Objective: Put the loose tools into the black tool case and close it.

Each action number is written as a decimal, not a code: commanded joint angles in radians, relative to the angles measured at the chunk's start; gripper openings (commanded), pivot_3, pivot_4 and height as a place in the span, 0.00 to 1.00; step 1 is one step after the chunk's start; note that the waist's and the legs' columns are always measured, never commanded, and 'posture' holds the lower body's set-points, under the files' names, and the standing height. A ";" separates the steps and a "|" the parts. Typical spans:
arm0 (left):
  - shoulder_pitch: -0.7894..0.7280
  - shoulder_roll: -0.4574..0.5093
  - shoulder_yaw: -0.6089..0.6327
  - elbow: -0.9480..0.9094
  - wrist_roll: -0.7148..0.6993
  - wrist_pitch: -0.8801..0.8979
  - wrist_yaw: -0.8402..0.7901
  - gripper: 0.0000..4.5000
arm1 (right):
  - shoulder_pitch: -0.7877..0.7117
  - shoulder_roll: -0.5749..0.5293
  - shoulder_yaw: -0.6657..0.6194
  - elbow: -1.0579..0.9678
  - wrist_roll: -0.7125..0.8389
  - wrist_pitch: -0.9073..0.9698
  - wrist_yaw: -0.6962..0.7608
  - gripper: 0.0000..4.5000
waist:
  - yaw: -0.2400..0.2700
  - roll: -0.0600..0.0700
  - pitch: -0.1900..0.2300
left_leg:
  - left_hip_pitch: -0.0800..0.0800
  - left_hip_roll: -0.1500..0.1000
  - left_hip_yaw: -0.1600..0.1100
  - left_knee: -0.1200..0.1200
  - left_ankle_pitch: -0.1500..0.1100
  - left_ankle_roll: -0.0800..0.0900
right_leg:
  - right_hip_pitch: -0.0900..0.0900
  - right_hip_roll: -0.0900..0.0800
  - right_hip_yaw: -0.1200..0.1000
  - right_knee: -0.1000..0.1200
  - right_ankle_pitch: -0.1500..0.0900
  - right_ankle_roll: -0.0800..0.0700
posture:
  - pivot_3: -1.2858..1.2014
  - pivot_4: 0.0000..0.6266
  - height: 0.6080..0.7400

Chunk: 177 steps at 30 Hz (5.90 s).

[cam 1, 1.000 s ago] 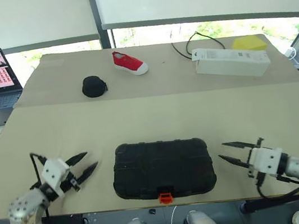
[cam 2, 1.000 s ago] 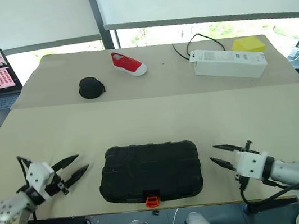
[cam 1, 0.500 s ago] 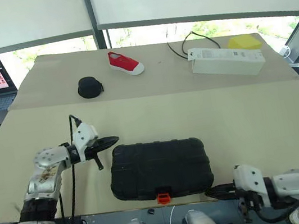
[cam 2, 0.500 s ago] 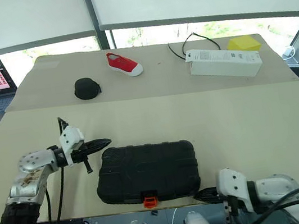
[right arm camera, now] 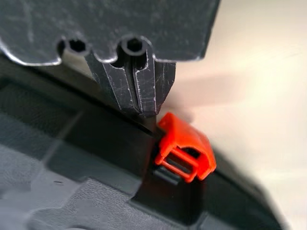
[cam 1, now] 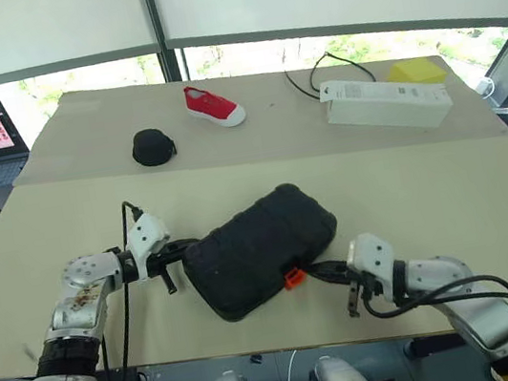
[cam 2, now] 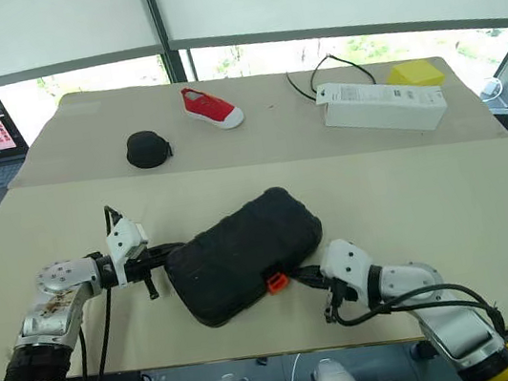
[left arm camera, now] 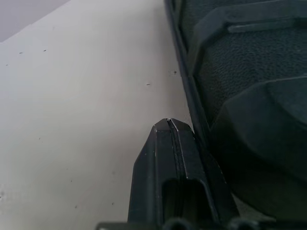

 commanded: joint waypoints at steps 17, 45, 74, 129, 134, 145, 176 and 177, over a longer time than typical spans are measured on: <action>-0.155 0.013 -0.011 -0.273 -0.201 0.335 -0.097 0.00 | 0.060 -0.018 -0.029 -0.048 0.036 0.084 0.084 0.00 | 0.009 0.000 0.000 | -0.005 -0.001 0.000 0.002 0.000 0.000 | -0.004 -0.001 -0.001 0.003 0.000 0.001 | 0.52 0.24 1.00; -0.158 -0.147 -0.186 -0.101 0.002 0.194 -0.029 0.00 | 0.038 0.136 -0.060 -0.104 0.062 0.037 -0.009 0.00 | 0.000 0.000 0.000 | 0.002 -0.001 -0.001 0.005 0.000 0.000 | 0.003 0.001 -0.001 0.005 0.000 0.000 | 0.52 0.24 1.00; -0.130 -0.151 -0.252 -0.135 0.050 0.215 -0.065 0.00 | 0.064 0.079 -0.146 -0.121 0.137 0.088 0.030 0.00 | 0.002 0.009 -0.006 | 0.005 -0.001 -0.001 0.003 0.000 0.000 | 0.007 0.000 0.000 0.002 -0.001 0.001 | 0.52 0.24 1.00; -0.098 -0.129 -0.261 -0.156 0.053 0.249 -0.061 0.00 | 0.000 0.270 -0.119 0.002 0.143 0.002 0.013 0.00 | -0.010 0.012 -0.009 | 0.006 0.000 -0.002 0.001 0.000 0.000 | 0.006 0.001 0.001 -0.001 -0.002 0.002 | 0.52 0.24 1.00; -0.092 -0.122 -0.268 -0.158 0.059 0.244 -0.064 0.00 | 0.022 0.253 -0.127 -0.023 0.159 0.020 0.011 0.00 | -0.005 0.013 -0.010 | 0.006 0.000 -0.004 -0.001 0.000 0.000 | 0.006 0.001 0.001 -0.002 -0.002 0.002 | 0.52 0.24 1.00; -0.080 -0.118 -0.262 -0.160 0.056 0.237 -0.062 0.00 | 0.074 0.105 -0.130 -0.196 0.221 0.428 -0.102 0.55 | -0.005 0.016 -0.012 | 0.007 -0.001 -0.004 -0.004 0.000 0.000 | 0.006 0.000 0.002 -0.004 -0.002 0.001 | 0.52 0.24 1.00; -0.081 -0.122 -0.260 -0.156 0.056 0.239 -0.052 0.00 | -0.051 0.139 -0.031 -0.092 0.126 0.482 -0.163 0.30 | -0.004 0.017 -0.013 | 0.006 0.000 -0.004 -0.006 0.000 0.000 | 0.007 0.000 0.001 -0.009 -0.003 0.003 | 0.52 0.24 1.00; -0.081 -0.122 -0.260 -0.156 0.056 0.240 -0.052 0.00 | -0.049 0.133 -0.032 -0.091 0.123 0.471 -0.156 0.28 | -0.004 0.017 -0.013 | 0.006 0.000 -0.004 -0.006 0.000 0.000 | 0.007 0.001 0.001 -0.009 -0.003 0.003 | 0.52 0.24 1.00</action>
